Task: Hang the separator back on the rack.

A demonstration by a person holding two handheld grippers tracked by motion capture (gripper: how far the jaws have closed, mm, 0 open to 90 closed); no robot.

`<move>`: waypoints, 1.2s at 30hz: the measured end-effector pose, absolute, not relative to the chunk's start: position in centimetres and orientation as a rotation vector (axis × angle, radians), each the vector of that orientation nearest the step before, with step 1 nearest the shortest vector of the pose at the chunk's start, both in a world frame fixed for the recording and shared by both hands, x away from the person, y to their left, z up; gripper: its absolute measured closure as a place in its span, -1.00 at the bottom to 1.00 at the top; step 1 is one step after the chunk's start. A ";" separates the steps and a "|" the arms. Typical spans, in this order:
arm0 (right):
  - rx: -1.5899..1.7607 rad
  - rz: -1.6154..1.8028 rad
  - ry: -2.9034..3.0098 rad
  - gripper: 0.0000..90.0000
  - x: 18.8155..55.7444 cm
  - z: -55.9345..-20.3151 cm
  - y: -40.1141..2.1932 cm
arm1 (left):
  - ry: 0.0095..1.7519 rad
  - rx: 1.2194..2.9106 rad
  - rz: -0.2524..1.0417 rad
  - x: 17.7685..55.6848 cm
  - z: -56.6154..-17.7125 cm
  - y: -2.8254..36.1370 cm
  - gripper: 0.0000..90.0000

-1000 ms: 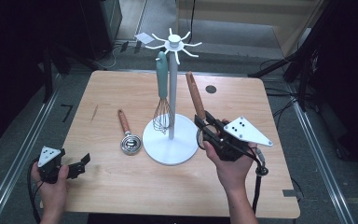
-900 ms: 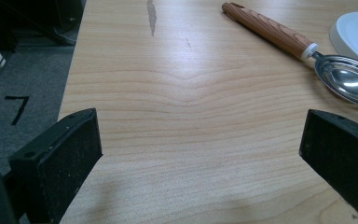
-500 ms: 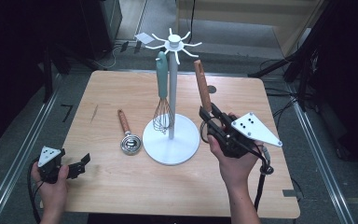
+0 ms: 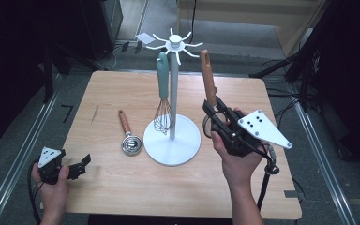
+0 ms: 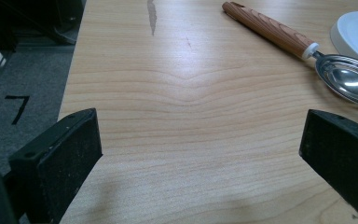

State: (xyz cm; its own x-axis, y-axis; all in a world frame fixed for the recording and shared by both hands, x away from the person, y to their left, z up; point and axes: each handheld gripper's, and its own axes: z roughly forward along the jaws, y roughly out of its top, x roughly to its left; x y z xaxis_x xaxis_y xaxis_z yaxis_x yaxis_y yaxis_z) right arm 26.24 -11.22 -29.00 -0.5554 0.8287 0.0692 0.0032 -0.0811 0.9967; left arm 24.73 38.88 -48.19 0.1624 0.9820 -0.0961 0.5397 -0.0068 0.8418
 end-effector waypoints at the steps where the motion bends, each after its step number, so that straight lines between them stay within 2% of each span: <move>1: 0.910 1.706 1.578 0.58 26.2 -29.0 -11.1 | 1.480 1.653 0.709 24.7 -48.2 38.9 -1.00; 29: 0.910 1.693 1.660 0.57 27.7 -29.7 -9.2 | 1.483 1.650 0.709 24.8 -48.2 38.9 -1.00; 36: 0.905 1.685 1.683 0.48 28.1 -29.4 -8.7 | 1.484 1.649 0.709 24.8 -48.2 38.9 -1.00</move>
